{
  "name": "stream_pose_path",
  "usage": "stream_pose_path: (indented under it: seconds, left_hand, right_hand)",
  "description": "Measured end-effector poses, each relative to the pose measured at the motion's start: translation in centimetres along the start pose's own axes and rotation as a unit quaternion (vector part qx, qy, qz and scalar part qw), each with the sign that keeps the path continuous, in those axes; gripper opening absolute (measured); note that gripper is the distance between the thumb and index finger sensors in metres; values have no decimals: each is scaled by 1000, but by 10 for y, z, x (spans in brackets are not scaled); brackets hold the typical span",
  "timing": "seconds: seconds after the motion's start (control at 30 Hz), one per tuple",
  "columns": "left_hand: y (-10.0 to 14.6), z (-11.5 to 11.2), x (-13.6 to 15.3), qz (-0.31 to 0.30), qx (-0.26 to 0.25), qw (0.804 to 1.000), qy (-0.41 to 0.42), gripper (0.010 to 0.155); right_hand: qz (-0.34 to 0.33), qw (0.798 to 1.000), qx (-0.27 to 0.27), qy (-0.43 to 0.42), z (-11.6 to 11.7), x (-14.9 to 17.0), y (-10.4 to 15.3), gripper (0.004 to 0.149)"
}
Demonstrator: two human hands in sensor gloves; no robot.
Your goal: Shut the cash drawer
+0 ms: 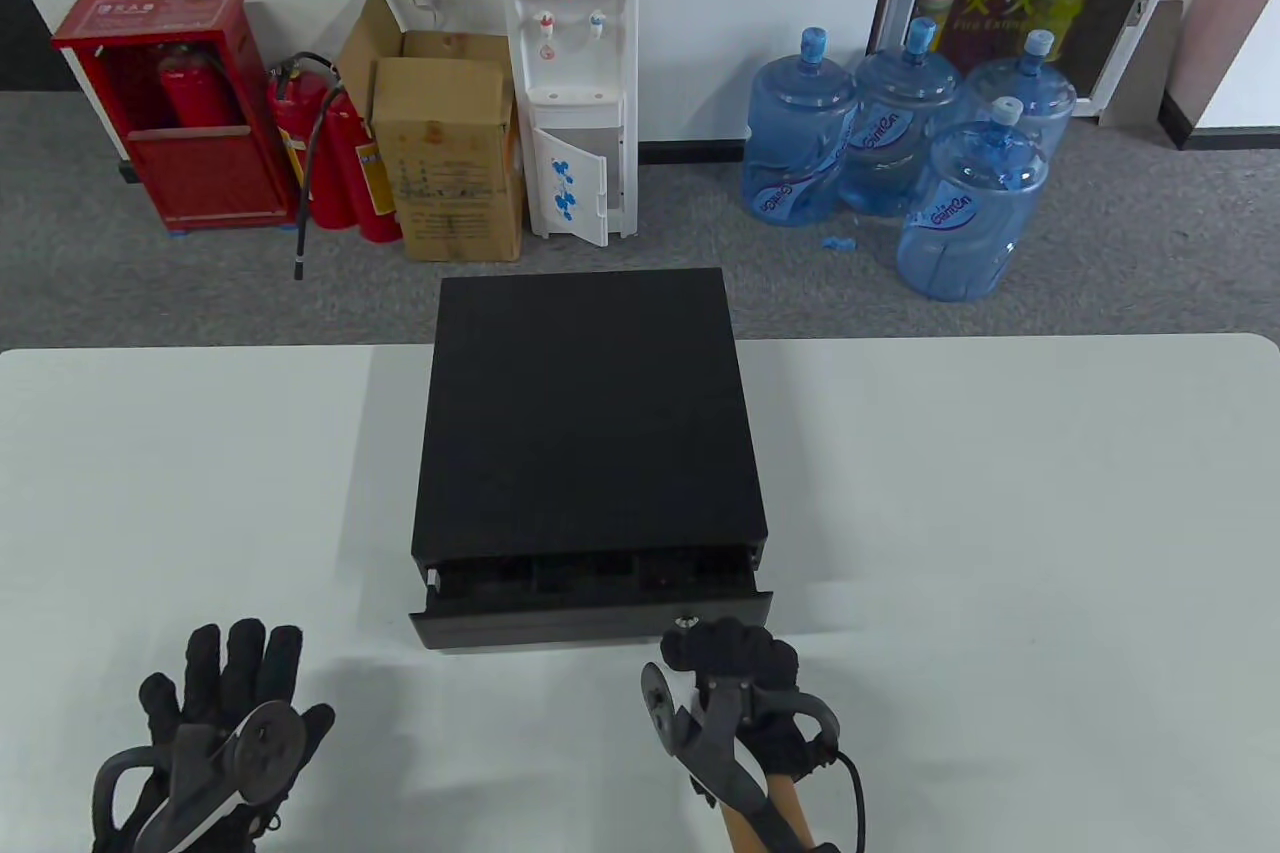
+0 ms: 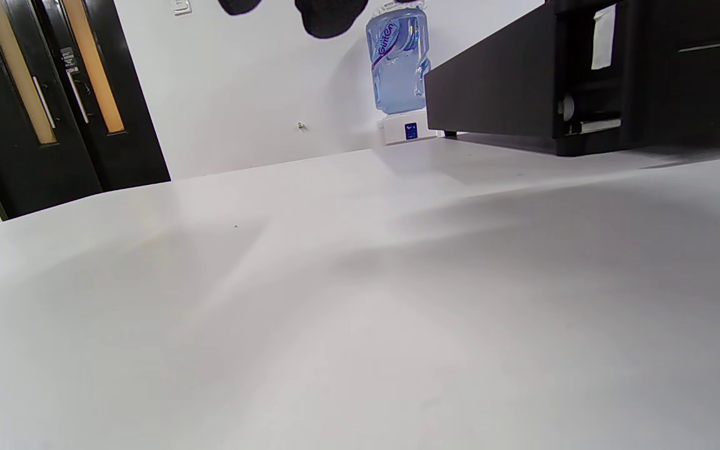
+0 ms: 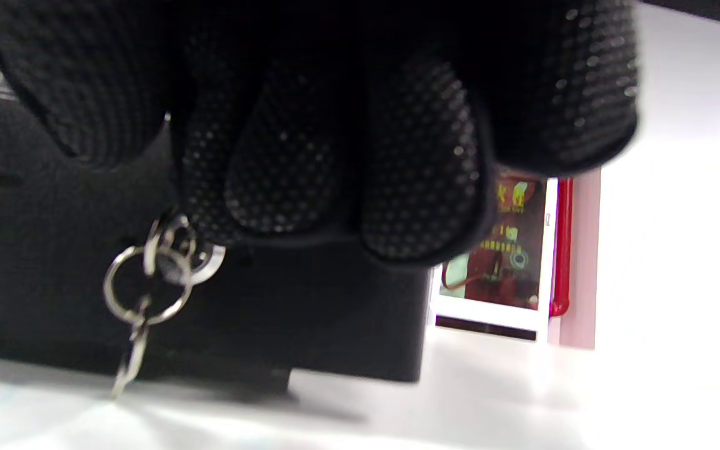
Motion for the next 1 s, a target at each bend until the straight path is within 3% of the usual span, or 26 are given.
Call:
stream_pose_path:
  seconds: [0.3, 0.43, 0.63, 1.0]
  left_hand:
    - [1, 0, -1, -5, 1, 1000, 1, 81]
    - [1, -1, -2, -7, 3, 1000, 1, 82]
    - [1, 0, -4, -11, 2, 1000, 1, 81]
    - [1, 1, -6, -22, -4, 1000, 3, 81]
  right_hand:
    - [24, 998, -53, -9, 16, 1, -5, 42]
    - [67, 989, -121, -42, 21, 7, -14, 40]
    - [159, 954, -246, -67, 33, 6, -26, 40]
    - [156, 949, -272, 36, 34, -20, -44, 42]
Point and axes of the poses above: the tracker on the back of each hand, its own x axis roughly to the little-finger side, its own y axis roughly from the fingertips to the wrist, z = x × y, the point moved 3 cm from there along -y, roughly from the wrist to the fingertips, and after that the axes turned 6 degrees about z, right-handed, at the moved point
